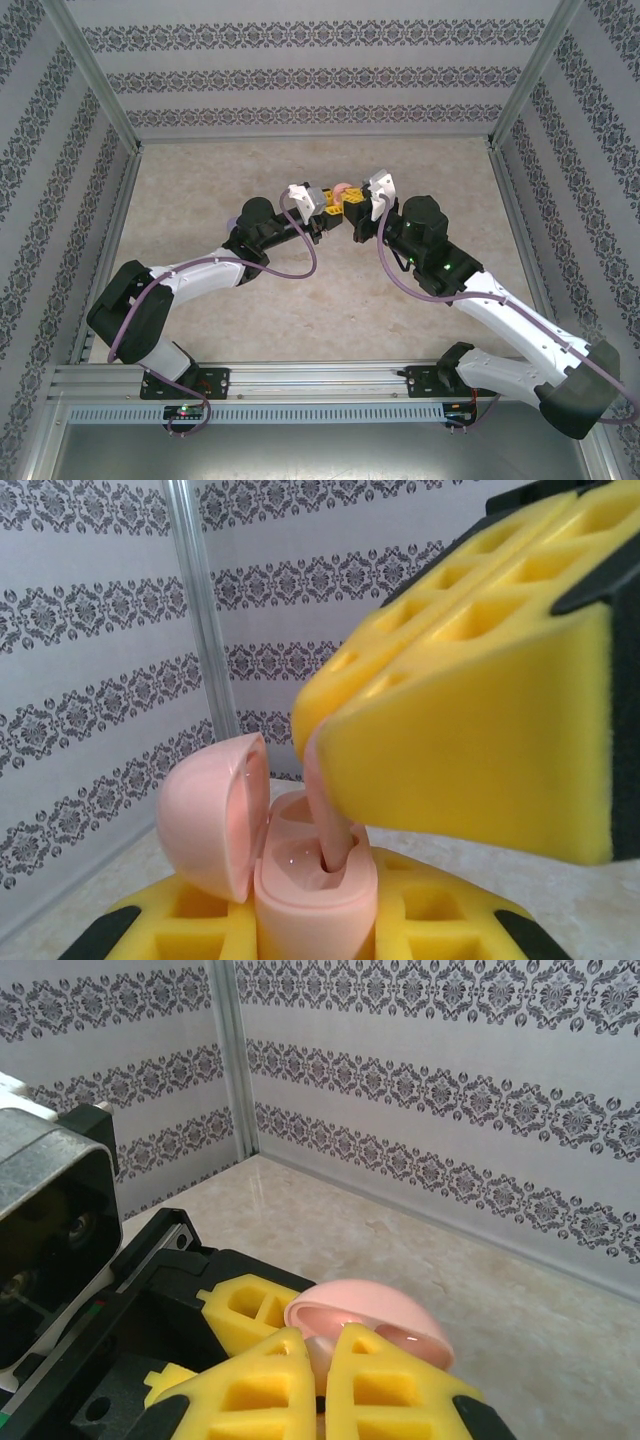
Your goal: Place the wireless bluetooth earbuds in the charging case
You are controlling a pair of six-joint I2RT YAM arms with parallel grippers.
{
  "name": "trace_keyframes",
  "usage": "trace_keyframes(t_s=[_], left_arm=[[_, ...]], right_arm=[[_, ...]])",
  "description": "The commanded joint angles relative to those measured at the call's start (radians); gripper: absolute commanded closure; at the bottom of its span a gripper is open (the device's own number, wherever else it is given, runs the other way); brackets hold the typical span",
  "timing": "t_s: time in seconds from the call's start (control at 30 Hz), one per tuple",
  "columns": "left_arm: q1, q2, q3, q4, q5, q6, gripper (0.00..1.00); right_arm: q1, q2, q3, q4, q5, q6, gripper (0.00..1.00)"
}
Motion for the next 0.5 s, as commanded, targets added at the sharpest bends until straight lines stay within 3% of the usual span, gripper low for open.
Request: trace_keyframes(t_s=[0.0, 0.23, 0.33, 0.47], left_arm=[[0.006, -0.051, 0.069, 0.143, -0.092, -0.041, 1.0], [0.006, -0.046, 0.083, 0.125, -0.097, -0.057, 1.0], [0.005, -0.045, 0.081, 0.116, -0.094, -0.054, 1.0], [0.005, -0.043, 0.082, 0.098, -0.09, -0.047, 1.0]], right_arm=[[0.013, 0.004, -0.048, -0.131, 0.036, -0.006, 0.97], [0.021, 0.026, -0.034, -0.133, 0.048, 0.005, 0.95], [0.023, 0.036, -0.015, -0.139, 0.06, 0.024, 0.88], [0.023, 0.037, 0.009, -0.144, 0.07, 0.051, 0.72]])
